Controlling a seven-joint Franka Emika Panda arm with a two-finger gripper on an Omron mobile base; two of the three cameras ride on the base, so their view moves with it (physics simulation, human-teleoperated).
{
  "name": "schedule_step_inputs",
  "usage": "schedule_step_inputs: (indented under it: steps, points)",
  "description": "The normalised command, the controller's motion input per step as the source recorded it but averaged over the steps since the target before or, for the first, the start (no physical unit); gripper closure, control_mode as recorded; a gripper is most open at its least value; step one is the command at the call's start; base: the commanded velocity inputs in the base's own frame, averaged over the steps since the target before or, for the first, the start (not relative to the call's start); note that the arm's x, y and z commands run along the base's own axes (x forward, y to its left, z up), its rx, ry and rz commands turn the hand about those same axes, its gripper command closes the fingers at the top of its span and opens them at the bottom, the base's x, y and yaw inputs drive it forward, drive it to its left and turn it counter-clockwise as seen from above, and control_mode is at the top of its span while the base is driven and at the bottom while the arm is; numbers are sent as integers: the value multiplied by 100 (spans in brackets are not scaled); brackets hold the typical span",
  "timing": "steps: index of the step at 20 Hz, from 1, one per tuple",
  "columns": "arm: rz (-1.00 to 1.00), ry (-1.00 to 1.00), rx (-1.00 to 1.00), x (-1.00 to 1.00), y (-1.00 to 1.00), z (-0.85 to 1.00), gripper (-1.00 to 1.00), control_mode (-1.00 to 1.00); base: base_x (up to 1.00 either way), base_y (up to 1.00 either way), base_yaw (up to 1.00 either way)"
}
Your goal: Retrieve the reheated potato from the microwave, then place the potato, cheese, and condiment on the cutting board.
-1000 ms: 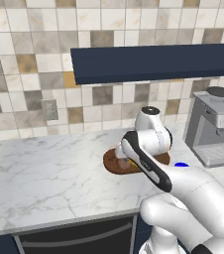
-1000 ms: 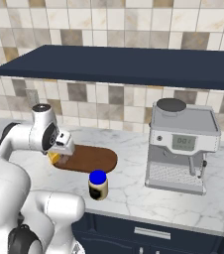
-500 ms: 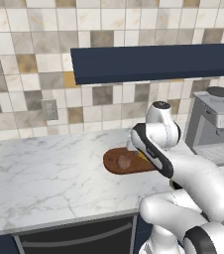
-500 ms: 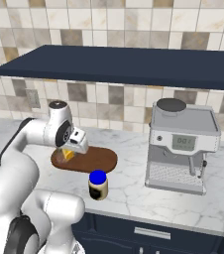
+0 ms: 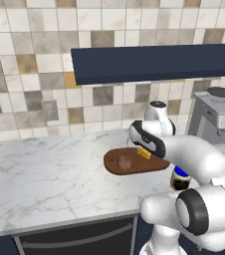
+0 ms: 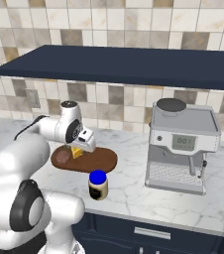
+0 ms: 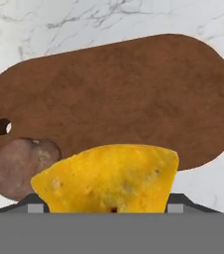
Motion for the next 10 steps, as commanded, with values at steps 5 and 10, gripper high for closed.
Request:
schedule_step_inputs:
  steps: [5, 10]
  points:
    - [-4, 9, 0, 40, 3, -36, 100, -100, 0, 0, 0]
    - [-2, 12, 1, 28, 1, -38, 100, -100, 0, 0, 0]
